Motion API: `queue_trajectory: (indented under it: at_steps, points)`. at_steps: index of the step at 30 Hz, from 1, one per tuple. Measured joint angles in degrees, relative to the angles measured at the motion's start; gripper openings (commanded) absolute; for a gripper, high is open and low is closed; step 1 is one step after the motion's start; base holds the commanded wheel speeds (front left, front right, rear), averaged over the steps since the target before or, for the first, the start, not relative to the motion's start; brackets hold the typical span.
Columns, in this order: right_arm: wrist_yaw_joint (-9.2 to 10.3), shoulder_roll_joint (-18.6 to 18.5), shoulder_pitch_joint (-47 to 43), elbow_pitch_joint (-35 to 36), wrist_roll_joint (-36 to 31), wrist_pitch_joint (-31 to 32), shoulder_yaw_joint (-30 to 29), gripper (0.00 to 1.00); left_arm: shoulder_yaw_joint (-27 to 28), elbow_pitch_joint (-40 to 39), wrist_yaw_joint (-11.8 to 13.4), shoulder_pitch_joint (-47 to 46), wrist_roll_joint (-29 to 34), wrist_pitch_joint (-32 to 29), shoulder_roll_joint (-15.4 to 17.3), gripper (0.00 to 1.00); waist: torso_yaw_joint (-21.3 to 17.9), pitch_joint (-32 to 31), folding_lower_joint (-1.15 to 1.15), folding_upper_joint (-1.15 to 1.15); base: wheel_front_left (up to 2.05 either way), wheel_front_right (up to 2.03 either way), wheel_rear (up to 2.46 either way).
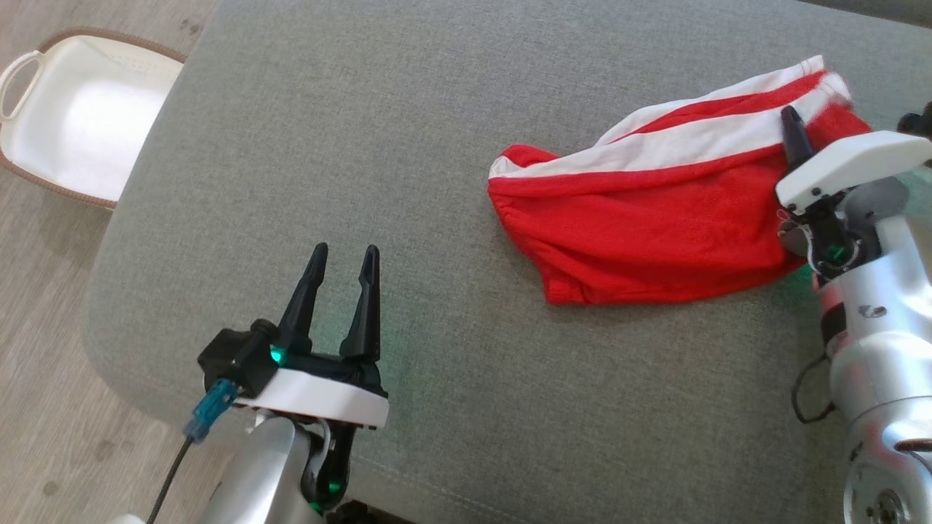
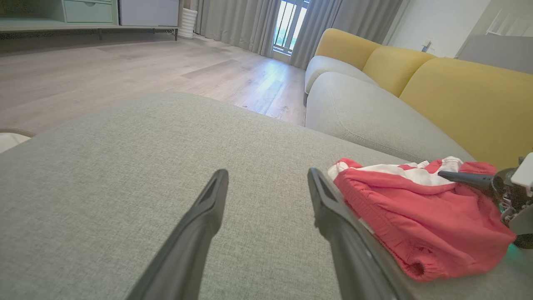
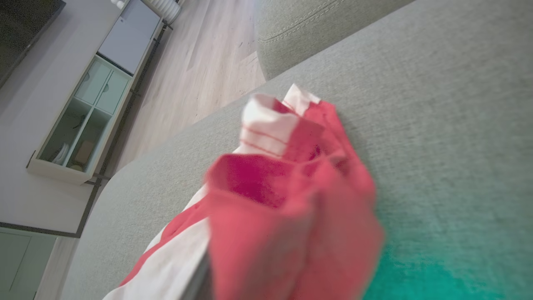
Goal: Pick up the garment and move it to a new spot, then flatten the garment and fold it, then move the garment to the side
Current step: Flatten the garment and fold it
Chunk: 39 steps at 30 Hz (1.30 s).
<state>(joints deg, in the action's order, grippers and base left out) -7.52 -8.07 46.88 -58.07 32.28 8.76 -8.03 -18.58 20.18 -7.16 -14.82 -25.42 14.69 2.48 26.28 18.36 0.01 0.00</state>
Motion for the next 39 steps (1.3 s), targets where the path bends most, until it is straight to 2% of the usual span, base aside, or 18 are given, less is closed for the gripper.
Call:
queue_trajectory:
  at_steps: [11, 22, 31, 39]
  points:
    - [0.0, 1.76, -0.63, -1.04, -0.32, -6.88, 0.6, 0.0, 0.15, 0.48, 0.0, -0.04, -0.41, 0.0, -0.05, 1.0, -1.89, -1.45, 0.0, 0.0, 0.0, 0.0, 0.0]
    - [0.0, 2.52, -10.74, 3.81, 2.75, -14.19, -1.88, 0.0, 1.38, 0.76, 0.0, 1.49, 1.13, 0.0, 0.13, 1.0, -8.33, -5.58, -0.02, 0.0, 0.0, 0.0, 0.0]
    - [0.0, 4.2, -20.58, 10.16, 3.01, -16.42, -5.9, 0.0, 2.11, 0.66, 0.0, 3.41, 1.27, 0.0, 0.3, 1.0, -14.23, -9.41, -0.02, 0.0, 0.0, 0.0, 0.0]
    - [0.0, 4.7, -25.16, 13.63, 5.19, -16.42, -6.56, 0.0, 2.19, 0.01, 0.0, 5.78, 1.8, 0.0, 0.35, 1.0, -16.37, -11.13, -0.02, 0.0, 0.0, 0.0, 0.0]
